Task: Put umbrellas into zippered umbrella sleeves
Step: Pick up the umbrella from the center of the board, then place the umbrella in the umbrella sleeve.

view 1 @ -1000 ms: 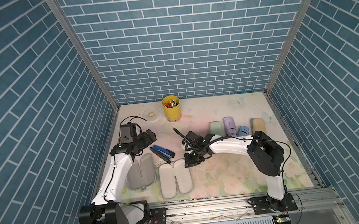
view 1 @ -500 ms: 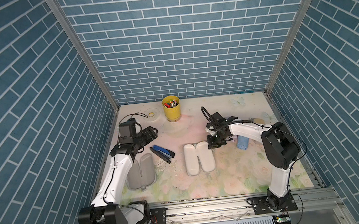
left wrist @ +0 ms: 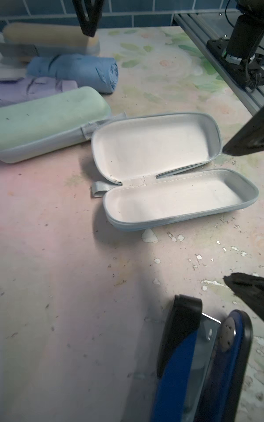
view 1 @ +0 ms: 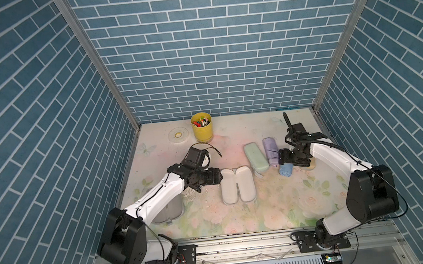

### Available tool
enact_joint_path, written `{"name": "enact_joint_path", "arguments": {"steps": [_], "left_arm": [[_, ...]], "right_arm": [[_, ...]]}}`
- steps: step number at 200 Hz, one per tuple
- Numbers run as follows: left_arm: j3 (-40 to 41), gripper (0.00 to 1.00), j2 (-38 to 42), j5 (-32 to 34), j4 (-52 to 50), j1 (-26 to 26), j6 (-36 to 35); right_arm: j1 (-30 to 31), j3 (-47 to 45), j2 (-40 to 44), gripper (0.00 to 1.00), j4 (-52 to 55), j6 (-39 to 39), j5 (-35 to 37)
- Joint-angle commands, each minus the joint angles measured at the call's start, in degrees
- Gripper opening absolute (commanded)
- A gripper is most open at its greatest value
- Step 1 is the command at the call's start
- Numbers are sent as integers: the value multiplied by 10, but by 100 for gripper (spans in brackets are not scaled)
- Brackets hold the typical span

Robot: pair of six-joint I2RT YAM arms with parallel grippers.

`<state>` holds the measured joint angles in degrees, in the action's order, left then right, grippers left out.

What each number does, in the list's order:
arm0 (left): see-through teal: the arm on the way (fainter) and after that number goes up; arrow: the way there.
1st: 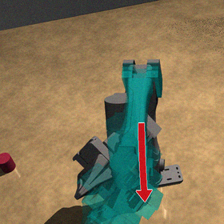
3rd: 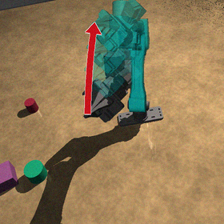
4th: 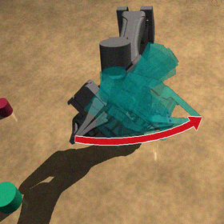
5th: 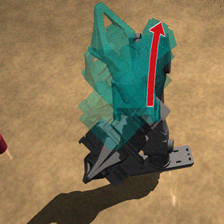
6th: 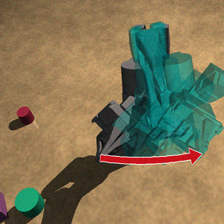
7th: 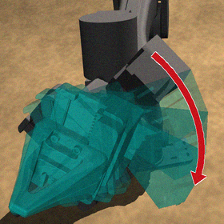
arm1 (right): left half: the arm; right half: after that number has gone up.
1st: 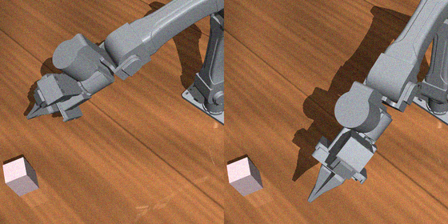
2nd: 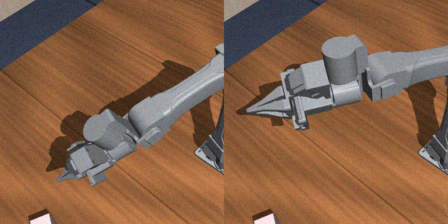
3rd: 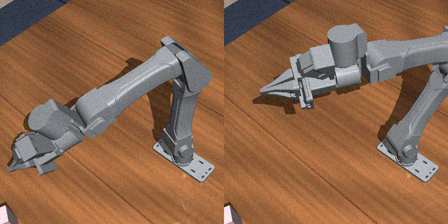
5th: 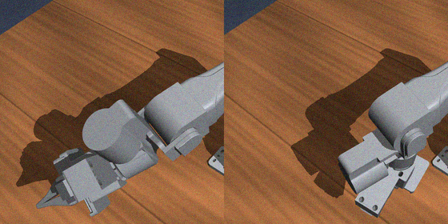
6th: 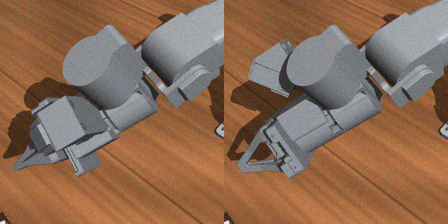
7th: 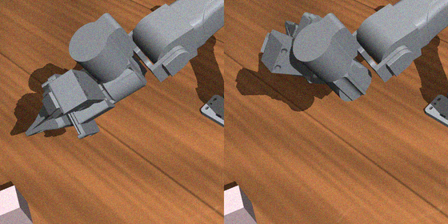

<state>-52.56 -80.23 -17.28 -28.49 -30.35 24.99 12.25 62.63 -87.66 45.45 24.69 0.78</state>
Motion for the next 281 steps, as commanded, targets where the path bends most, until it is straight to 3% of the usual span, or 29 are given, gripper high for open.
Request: {"name": "enact_joint_path", "arguments": {"steps": [1,37,74,91,120,129,145,161,183,215,241,281], "left_arm": [[10,82,-27,-4,25,-2,0],[24,78,-62,-60,94,-4,34],[42,69,-92,-85,145,-5,61],[48,65,-106,-101,170,-4,76],[56,59,-117,-122,200,-4,99],[62,56,-116,-123,208,-5,106],[71,50,-114,-117,210,-4,116],[86,44,-111,-117,229,-5,132],[110,36,-108,-126,273,-4,170],[157,28,-87,-123,330,-7,220],[181,22,-78,-117,357,-11,236],[199,14,-78,-122,379,-17,246]], "right_arm": [[-22,10,-21,93,-10,31,42],[-29,36,-106,94,-57,22,-10],[-23,21,-145,83,-85,23,-16],[-21,13,-153,72,-83,15,-6],[-16,0,-103,37,-49,-7,-4],[-6,5,-69,33,-20,-13,12],[28,25,-13,28,43,-14,34],[102,54,24,26,87,5,15],[231,82,18,20,76,66,-97],[362,76,-32,15,-65,181,-258],[392,74,-83,12,-112,202,-322],[367,73,-127,8,-104,205,-314]]}}
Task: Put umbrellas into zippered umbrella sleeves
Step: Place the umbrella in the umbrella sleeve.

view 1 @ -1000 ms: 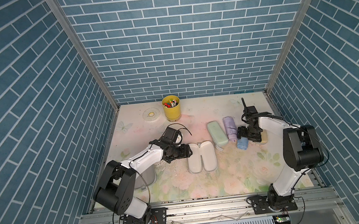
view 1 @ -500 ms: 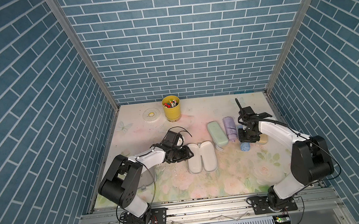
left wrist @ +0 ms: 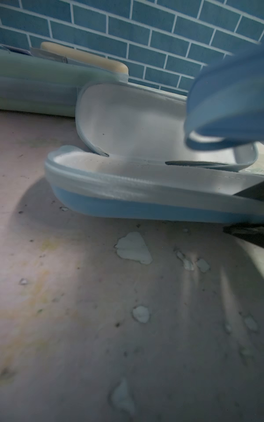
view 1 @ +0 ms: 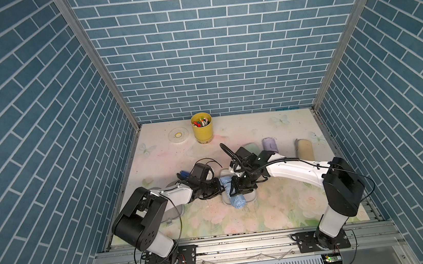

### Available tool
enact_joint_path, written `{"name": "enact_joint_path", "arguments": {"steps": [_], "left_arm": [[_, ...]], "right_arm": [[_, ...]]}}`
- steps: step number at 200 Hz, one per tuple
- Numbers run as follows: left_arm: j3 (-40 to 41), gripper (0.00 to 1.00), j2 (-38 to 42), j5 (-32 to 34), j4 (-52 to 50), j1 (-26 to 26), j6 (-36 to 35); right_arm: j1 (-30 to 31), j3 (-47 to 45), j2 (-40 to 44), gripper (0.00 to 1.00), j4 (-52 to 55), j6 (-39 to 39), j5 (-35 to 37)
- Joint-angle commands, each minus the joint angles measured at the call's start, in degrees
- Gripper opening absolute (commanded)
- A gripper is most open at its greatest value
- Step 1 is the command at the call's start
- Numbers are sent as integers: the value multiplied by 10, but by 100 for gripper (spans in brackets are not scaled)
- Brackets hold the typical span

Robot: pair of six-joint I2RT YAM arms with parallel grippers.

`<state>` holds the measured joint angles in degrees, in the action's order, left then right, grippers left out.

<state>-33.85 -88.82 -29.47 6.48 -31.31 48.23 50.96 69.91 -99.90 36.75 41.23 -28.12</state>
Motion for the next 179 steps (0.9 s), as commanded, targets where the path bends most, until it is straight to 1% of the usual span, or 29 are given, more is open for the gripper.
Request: {"name": "enact_joint_path", "arguments": {"steps": [1,27,50,64,86,121,144,155,171,179], "left_arm": [[13,14,9,1,29,-7,14],[15,10,6,4,32,-13,13],[9,6,1,1,29,-22,4],[5,3,-1,2,20,-28,-4],[-4,0,-7,-3,9,-33,-19],[-13,0,-13,-10,-2,-35,-34],[-17,0,-14,-12,-2,-35,-32],[-17,0,-13,-12,-1,-34,-30],[-18,2,-9,-14,-10,-34,-30],[-17,4,-7,-17,-17,-33,-30]], "right_arm": [[-20,0,-5,8,-17,40,-25],[-27,3,-22,6,-19,56,-14],[-39,9,-38,4,-18,55,6],[-48,20,-50,3,-13,44,13],[-50,68,-79,2,20,12,26],[-52,116,-125,2,50,-25,47],[-56,123,-151,3,39,-30,62],[-55,118,-155,10,21,-27,62],[-55,118,-155,37,18,-32,66],[-55,115,-148,47,19,-37,67]]}}
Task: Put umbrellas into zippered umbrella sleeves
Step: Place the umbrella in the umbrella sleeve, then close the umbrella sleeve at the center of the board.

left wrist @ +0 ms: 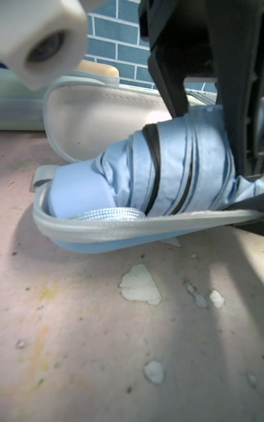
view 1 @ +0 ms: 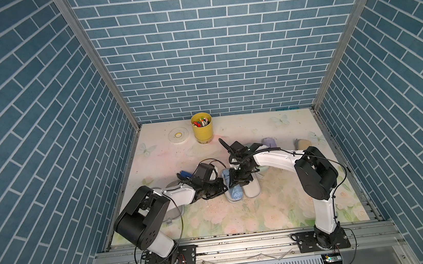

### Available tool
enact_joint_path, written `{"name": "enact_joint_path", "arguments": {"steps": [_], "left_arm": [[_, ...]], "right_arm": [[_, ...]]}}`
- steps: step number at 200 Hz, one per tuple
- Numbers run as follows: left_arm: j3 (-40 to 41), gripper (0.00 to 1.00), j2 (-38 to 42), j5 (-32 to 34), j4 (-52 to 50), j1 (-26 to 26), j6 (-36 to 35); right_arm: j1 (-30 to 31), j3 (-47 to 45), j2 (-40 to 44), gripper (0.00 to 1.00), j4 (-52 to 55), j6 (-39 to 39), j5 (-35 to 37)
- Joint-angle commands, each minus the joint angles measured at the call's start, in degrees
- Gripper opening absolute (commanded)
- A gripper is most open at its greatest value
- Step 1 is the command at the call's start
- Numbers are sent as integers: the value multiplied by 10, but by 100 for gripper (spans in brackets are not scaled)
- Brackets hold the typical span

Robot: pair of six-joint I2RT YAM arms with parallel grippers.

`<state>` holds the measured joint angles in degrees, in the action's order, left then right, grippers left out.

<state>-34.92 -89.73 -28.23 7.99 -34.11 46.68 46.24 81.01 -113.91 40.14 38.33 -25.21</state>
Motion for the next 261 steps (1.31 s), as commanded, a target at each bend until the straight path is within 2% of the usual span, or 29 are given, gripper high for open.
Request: {"name": "enact_joint_path", "arguments": {"steps": [1,21,45,79,97,120,146,163,182,223,261], "left_arm": [[-6,5,3,-30,-33,-5,-15],[1,13,10,-32,-54,1,-17],[18,17,24,-39,-78,19,-26],[22,25,74,-44,-138,48,-53],[25,35,104,-45,-153,58,-59],[29,55,91,-53,-100,58,-39],[25,61,43,-72,-16,51,-5],[15,61,21,-73,4,42,-1],[8,57,-2,-78,27,36,5],[0,39,-46,-91,59,35,4],[9,33,-15,-93,31,54,-14]], "right_arm": [[-8,3,-7,48,-15,-10,38],[-12,-5,18,66,-3,-30,27],[-20,-5,53,76,40,-58,1],[-77,-84,172,77,53,-65,22],[-121,-163,221,78,13,-65,26],[-130,-212,203,79,-58,-76,-7],[-130,-238,167,79,-142,-79,-49],[-125,-241,161,79,-177,-83,-86],[-93,-221,171,79,-183,-91,-113],[-15,-146,140,79,-101,-132,-103],[-8,-141,107,78,-92,-141,-97]]}}
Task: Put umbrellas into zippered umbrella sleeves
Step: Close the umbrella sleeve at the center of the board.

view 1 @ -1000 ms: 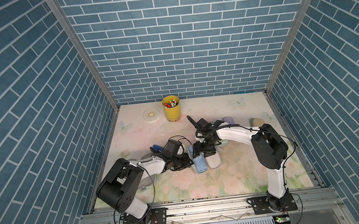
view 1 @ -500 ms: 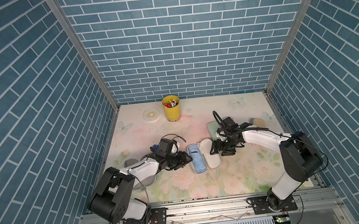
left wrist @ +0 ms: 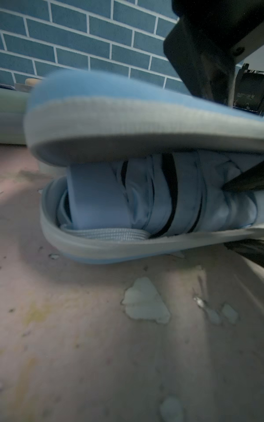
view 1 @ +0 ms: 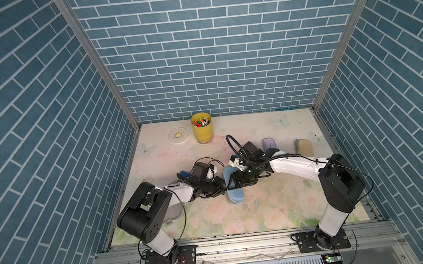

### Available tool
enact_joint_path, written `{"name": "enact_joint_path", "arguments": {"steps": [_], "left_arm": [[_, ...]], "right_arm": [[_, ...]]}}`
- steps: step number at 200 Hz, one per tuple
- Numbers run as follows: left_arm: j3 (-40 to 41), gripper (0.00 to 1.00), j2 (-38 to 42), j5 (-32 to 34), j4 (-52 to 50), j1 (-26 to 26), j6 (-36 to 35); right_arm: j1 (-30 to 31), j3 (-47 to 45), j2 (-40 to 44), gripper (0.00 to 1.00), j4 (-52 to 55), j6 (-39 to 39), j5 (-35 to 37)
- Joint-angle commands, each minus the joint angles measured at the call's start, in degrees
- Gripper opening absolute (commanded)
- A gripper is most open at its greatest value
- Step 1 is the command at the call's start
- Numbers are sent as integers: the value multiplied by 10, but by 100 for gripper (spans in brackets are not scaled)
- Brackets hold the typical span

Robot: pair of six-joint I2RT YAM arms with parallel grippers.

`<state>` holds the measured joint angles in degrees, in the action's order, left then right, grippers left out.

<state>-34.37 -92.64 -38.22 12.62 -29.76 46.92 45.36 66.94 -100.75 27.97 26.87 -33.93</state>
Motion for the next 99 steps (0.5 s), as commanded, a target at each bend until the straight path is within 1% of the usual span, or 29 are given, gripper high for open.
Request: {"name": "enact_joint_path", "arguments": {"steps": [1,14,23,47,59,70,83,92,99], "left_arm": [[3,33,15,6,-17,12,-17],[12,36,34,2,-33,25,-26],[19,37,50,2,-49,36,-32],[24,42,101,15,-104,60,-47],[27,48,123,27,-111,62,-45],[30,60,127,29,-86,52,-27],[14,71,110,36,-75,24,-23],[0,74,89,43,-79,6,-29],[-8,74,68,44,-78,-4,-32]], "right_arm": [[0,-1,-24,78,30,-26,-10],[0,-1,-25,78,32,-27,-5],[0,-3,-28,77,31,-29,-4],[-1,-16,-33,66,18,-23,-5],[-1,-20,-33,60,11,-16,-6],[0,-21,-34,51,4,-9,-8],[0,-21,-36,40,-3,-2,-5],[0,-20,-37,34,-5,-2,-3],[-2,-20,-33,31,-6,0,-10]]}}
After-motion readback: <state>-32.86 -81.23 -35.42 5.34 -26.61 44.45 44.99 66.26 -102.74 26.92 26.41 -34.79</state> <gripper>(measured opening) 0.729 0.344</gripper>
